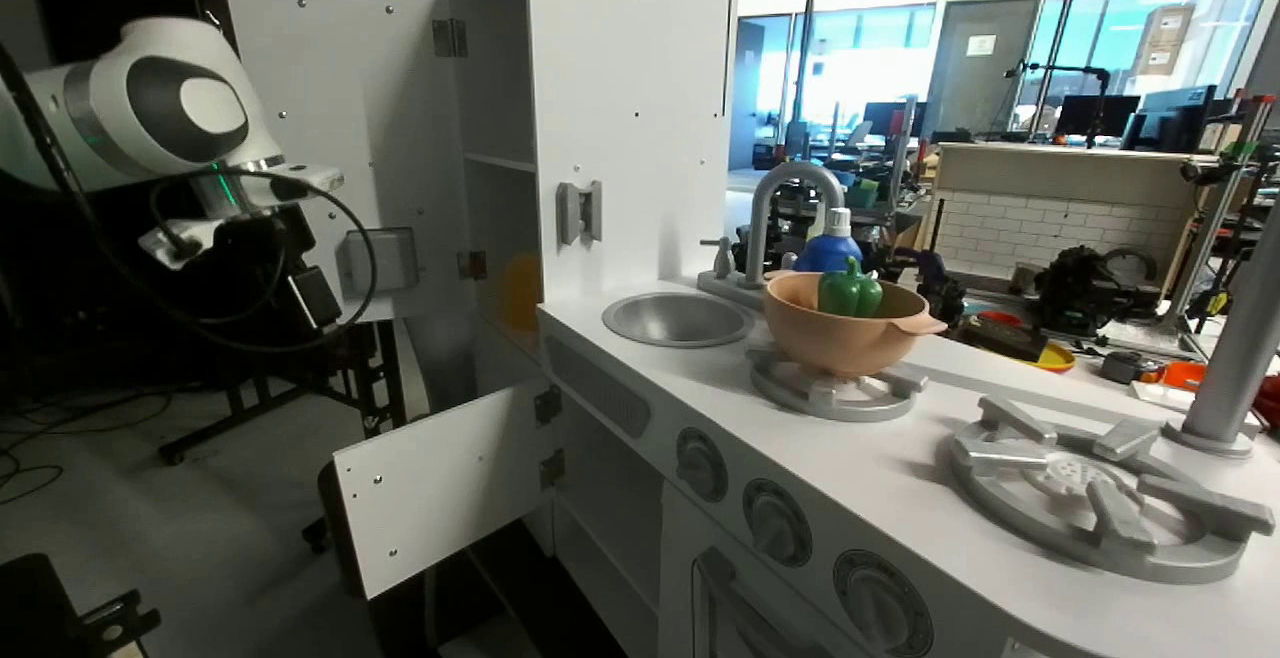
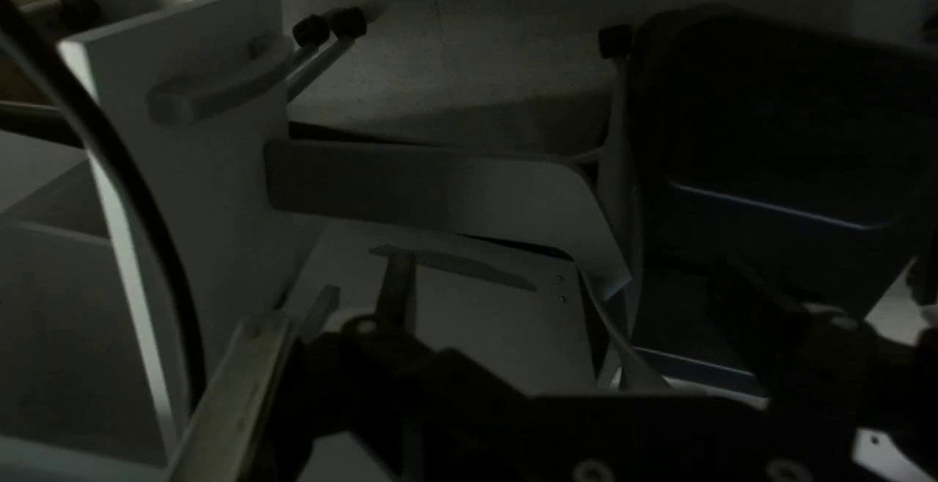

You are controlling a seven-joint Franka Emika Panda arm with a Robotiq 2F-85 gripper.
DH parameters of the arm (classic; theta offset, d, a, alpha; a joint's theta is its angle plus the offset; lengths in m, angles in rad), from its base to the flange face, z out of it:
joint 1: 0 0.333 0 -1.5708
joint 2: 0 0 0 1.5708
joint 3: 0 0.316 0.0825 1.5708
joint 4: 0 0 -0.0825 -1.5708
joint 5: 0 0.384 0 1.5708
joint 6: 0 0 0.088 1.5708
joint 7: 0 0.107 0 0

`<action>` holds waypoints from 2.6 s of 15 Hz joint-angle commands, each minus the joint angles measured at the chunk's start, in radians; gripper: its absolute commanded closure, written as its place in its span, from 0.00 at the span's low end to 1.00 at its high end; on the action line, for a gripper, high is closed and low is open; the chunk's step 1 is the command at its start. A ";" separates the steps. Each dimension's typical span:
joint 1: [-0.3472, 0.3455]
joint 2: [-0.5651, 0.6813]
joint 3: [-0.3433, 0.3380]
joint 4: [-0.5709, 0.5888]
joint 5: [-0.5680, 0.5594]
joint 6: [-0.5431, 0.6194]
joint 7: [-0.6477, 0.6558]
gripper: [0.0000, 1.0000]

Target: Open the second cabinet door from the left, put the blue bottle and green pepper inside it, and then close the cabinet door

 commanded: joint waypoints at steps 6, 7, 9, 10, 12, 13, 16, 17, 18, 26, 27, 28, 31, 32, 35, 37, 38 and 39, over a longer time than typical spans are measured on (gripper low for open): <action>-0.316 -0.309 0.201 -0.060 -0.043 -0.445 -0.460 0.00; -0.351 -0.325 0.211 -0.059 -0.054 -0.475 -0.487 0.00; -0.420 -0.353 0.220 -0.062 -0.077 -0.503 -0.533 0.00; -0.447 -0.360 0.221 -0.051 -0.086 -0.520 -0.546 0.00; -0.516 -0.364 0.212 -0.033 -0.092 -0.532 -0.593 0.00; -0.543 -0.365 0.209 -0.017 -0.095 -0.543 -0.608 0.00; -0.635 -0.321 0.196 0.069 -0.088 -0.549 -0.673 0.00; -0.661 -0.304 0.192 0.100 -0.085 -0.549 -0.695 0.00; -0.684 -0.284 0.189 0.141 -0.080 -0.553 -0.709 0.00; -0.787 -0.056 0.170 0.514 -0.016 -0.553 -0.654 0.00; -0.795 -0.022 0.168 0.558 -0.008 -0.551 -0.643 0.00; -0.792 0.010 0.162 0.618 -0.005 -0.570 -0.622 0.00; -0.809 0.119 0.148 0.759 0.010 -0.570 -0.582 0.00; -0.818 0.148 0.152 0.794 0.009 -0.558 -0.561 0.00; -0.817 0.227 0.127 0.901 0.017 -0.558 -0.508 0.00; -0.826 0.274 0.116 0.959 0.021 -0.559 -0.482 0.00; -0.823 0.284 0.110 0.980 0.018 -0.565 -0.466 0.00; -0.841 0.316 0.109 0.999 0.025 -0.541 -0.465 0.00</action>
